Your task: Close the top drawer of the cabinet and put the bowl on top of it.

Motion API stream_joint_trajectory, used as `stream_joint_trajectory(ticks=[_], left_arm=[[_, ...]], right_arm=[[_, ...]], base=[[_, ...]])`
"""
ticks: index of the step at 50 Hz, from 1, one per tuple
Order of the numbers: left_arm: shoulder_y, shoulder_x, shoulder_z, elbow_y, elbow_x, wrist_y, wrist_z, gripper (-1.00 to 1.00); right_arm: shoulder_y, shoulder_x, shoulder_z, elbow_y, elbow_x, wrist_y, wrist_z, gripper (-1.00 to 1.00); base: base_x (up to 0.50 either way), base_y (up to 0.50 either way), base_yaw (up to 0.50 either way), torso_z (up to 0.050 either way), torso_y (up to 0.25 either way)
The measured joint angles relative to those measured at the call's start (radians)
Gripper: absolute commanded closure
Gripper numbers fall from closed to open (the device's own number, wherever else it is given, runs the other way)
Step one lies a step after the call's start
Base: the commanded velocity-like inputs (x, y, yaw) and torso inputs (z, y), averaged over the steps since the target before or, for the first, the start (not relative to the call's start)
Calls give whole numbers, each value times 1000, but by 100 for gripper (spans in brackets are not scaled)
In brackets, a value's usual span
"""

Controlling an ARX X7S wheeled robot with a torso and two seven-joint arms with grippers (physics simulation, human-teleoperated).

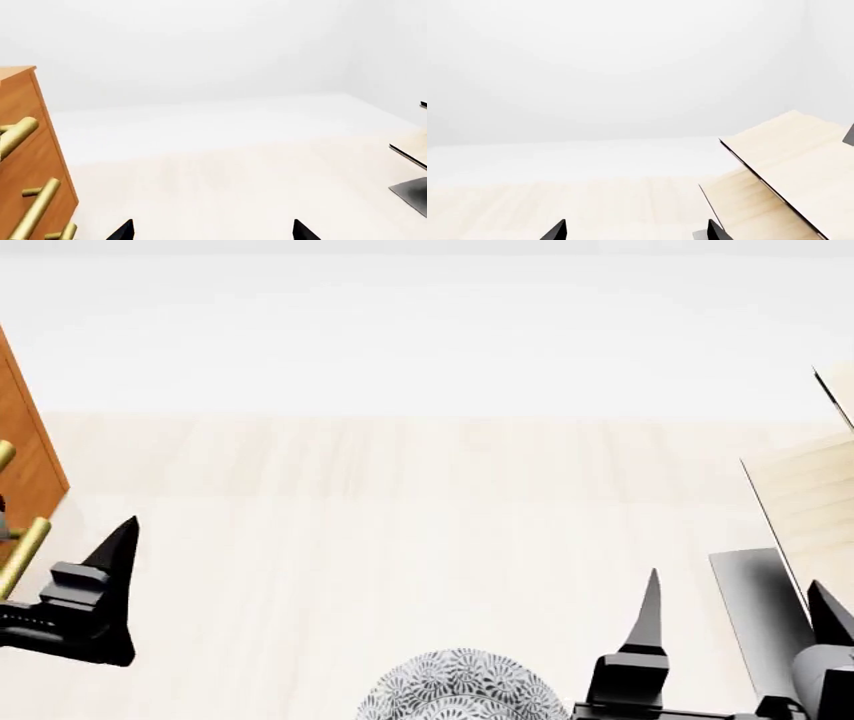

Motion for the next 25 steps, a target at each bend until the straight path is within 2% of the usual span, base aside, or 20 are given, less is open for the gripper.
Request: stream_joint_trajectory(ticks=[13,25], left_arm=[[-209,30,69,-187,-76,-85,-10,-100],[-337,61,131,-306,-127,-120,-13,-100]], right_arm=[[5,2,-15,2,-5,-1,9,-100],[-1,4,-23,5,-14,-11,8,-100]], base=[[0,0,0,0,0],[0,0,0,0,0]])
